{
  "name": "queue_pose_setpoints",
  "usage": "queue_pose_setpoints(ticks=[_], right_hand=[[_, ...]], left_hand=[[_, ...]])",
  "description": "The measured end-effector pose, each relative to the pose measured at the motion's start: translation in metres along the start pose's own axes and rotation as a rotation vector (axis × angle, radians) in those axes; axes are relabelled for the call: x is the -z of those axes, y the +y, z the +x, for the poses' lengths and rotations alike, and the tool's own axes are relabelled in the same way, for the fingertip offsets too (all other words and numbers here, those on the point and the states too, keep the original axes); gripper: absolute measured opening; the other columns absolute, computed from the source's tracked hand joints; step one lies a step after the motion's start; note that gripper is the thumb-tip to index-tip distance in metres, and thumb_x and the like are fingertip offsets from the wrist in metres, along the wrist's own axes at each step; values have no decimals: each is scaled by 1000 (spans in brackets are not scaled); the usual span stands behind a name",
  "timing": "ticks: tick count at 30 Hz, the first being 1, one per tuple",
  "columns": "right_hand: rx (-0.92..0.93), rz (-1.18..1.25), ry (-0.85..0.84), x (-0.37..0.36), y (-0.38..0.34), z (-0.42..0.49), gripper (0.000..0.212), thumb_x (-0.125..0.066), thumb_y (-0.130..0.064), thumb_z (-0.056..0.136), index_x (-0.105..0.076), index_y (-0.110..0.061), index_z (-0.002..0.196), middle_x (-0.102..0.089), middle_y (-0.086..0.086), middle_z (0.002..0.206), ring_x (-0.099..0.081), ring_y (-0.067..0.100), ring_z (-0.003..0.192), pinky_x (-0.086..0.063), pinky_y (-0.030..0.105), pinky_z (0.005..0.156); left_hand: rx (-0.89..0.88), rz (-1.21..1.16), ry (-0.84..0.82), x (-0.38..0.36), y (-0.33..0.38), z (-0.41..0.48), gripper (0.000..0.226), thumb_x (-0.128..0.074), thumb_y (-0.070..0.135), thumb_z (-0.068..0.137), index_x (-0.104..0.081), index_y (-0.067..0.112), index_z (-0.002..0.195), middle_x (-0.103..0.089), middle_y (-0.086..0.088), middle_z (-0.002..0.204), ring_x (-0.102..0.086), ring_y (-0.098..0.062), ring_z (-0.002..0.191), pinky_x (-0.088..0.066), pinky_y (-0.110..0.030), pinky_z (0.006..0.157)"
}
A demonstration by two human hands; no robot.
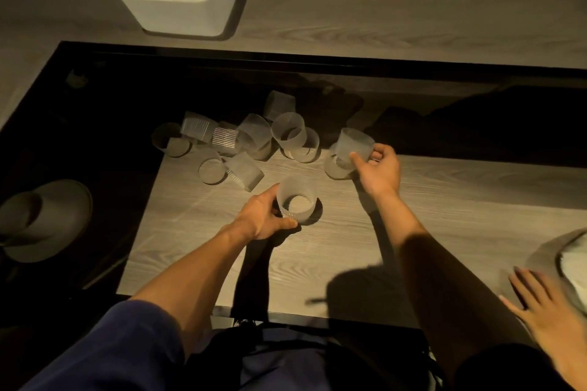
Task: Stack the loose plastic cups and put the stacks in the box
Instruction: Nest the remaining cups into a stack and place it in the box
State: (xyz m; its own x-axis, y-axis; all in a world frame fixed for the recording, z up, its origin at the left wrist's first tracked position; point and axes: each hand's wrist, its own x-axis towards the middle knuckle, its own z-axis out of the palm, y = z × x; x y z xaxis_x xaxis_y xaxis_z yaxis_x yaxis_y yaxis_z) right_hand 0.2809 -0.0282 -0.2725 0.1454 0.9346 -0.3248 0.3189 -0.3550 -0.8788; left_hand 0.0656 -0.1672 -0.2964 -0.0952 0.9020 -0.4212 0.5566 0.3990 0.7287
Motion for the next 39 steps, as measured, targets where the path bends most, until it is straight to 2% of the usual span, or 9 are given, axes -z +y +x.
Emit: queue_pose_setpoints(ticks=[8, 11, 14, 17, 21, 26, 32, 36, 39], right_hand=[[9, 120, -36, 8, 1, -7, 71, -77, -19, 90, -41, -18, 151, -60, -3, 134, -60, 10, 114, -50, 7, 65], [72, 119, -126, 6, -6, -18, 79, -77, -21, 89, -35, -23, 155, -55, -1, 141, -60, 13, 120, -54, 15, 73], [147, 65, -198, 5, -17, -33, 68, -77, -22, 88, -44, -30, 147, -48, -2, 140, -54, 13, 120, -54, 15, 67], [316, -47, -409, 6, -25, -52, 58, -80, -22, 85, -52, -39, 132, -48, -5, 136, -54, 12, 117, -57, 24, 79], [475, -315, -681, 4, -19, -71, 68, -85, -23, 79, -53, -32, 138, -53, -11, 128, -53, -2, 111, -45, 11, 78], [594, -514, -573, -3, -13, -73, 75, -84, -34, 77, -50, -28, 143, -54, -11, 128, -50, 6, 117, -45, 29, 102], [605, -792, -643, -2, -12, -72, 92, -76, -43, 84, -25, -32, 160, -36, -2, 149, -32, 19, 139, -35, 42, 116], [360, -836, -855, 8, -17, -63, 110, -80, -22, 83, -6, -44, 161, -17, -3, 160, -21, 22, 147, -32, 44, 121], [345, -671, -588, 6, -9, -54, 97, -76, -7, 84, -23, -34, 160, -26, 0, 158, -34, 22, 144, -38, 33, 116]], left_hand=[[4, -13, 4, -1, -1, 1, 79, -90, 26, 72, -48, 34, 139, -63, 6, 125, -61, -19, 112, -53, -45, 101], [15, -13, 0, -1, -1, 1, 81, -90, 27, 71, -47, 35, 139, -63, 5, 124, -62, -20, 110, -54, -46, 99], [20, -20, -1, -1, -1, 2, 82, -91, 27, 70, -47, 36, 139, -64, 6, 123, -64, -19, 108, -54, -46, 99], [30, -32, 3, -1, -3, 4, 81, -91, 29, 68, -48, 41, 135, -66, 7, 117, -67, -18, 103, -55, -46, 96], [35, -24, 10, -3, -5, 5, 68, -92, 26, 69, -52, 36, 123, -69, 6, 111, -67, -17, 100, -56, -45, 94], [51, -9, 13, -4, -4, 4, 69, -91, 27, 71, -53, 25, 128, -66, 6, 111, -65, -17, 99, -54, -39, 93], [49, -29, 25, -4, -3, 4, 69, -91, 23, 70, -47, 42, 120, -68, 7, 108, -67, -18, 99, -55, -40, 93], [47, -42, 6, -2, -2, 3, 79, -91, 26, 67, -48, 45, 130, -69, 8, 112, -68, -16, 102, -56, -45, 95], [41, -39, -8, -1, -2, 3, 81, -91, 26, 69, -47, 40, 135, -67, 7, 117, -66, -17, 105, -55, -46, 97]])
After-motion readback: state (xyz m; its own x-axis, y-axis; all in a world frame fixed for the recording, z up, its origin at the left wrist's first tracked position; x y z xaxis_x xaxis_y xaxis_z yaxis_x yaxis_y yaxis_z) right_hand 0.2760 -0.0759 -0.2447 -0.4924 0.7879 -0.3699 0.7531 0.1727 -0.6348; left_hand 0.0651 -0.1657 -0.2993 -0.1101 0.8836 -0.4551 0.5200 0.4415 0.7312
